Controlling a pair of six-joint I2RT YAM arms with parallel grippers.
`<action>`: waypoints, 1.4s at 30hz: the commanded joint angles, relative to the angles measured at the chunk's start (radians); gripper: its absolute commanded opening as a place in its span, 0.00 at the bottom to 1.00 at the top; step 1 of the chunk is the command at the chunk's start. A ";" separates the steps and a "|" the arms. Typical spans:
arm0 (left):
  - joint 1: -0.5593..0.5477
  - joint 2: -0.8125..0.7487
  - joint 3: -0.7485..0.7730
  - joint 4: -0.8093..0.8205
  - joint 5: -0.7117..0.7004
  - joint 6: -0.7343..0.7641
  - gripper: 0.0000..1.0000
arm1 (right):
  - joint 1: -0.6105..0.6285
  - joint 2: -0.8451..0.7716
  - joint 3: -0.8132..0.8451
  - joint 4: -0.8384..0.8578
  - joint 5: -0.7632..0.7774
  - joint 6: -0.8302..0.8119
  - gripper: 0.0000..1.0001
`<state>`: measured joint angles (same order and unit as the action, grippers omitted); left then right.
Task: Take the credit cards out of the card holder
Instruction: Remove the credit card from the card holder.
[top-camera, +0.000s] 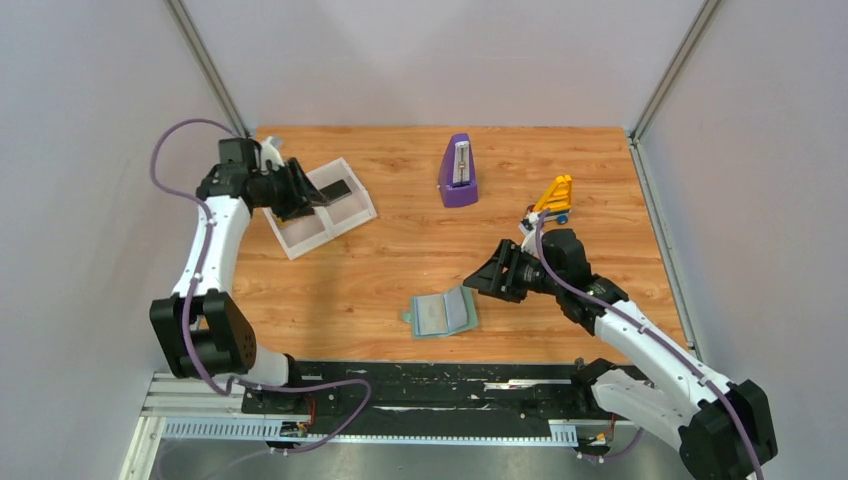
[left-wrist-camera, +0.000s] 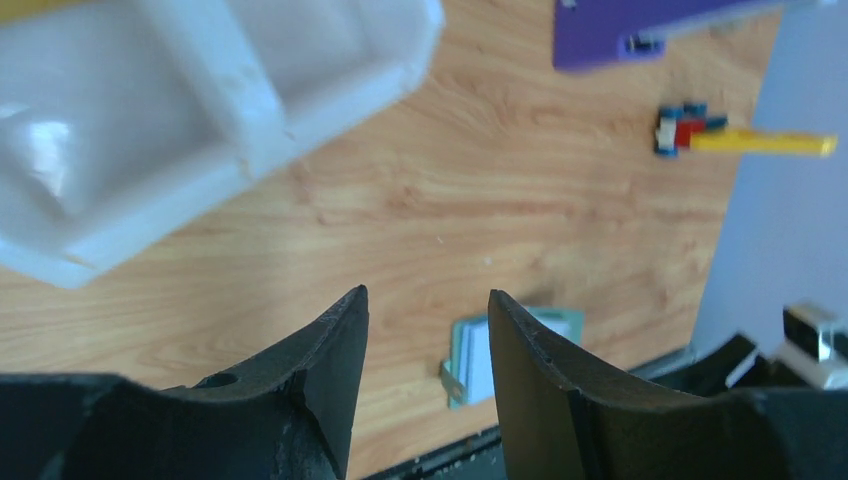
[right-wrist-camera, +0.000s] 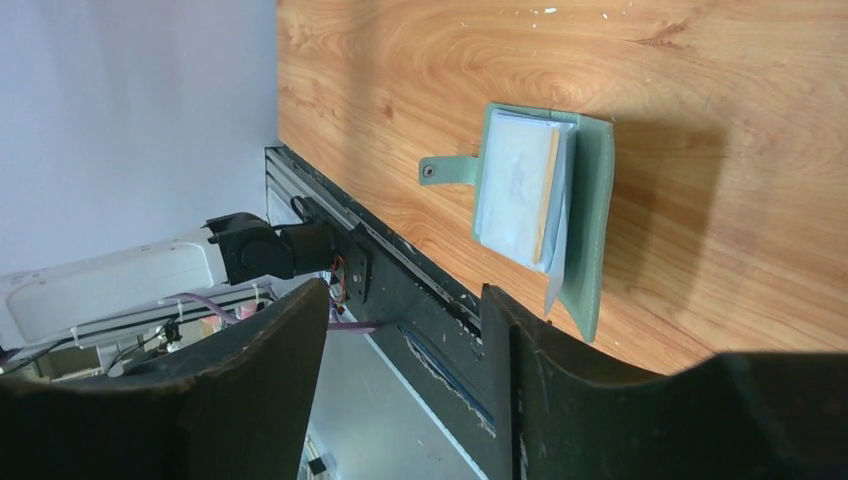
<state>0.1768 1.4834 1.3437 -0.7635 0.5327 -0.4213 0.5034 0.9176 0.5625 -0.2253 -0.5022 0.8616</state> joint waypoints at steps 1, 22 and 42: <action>-0.180 -0.143 -0.128 0.033 0.030 -0.017 0.57 | 0.017 0.044 0.083 -0.026 -0.033 -0.021 0.56; -0.615 -0.367 -0.666 0.436 0.085 -0.267 0.51 | 0.276 0.377 0.214 0.016 0.196 0.031 0.54; -0.652 -0.190 -0.795 0.574 0.040 -0.233 0.59 | 0.288 0.595 0.188 0.111 0.194 -0.025 0.60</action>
<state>-0.4698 1.2633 0.5507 -0.2623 0.5827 -0.6643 0.7795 1.4948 0.7525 -0.1825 -0.3325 0.8623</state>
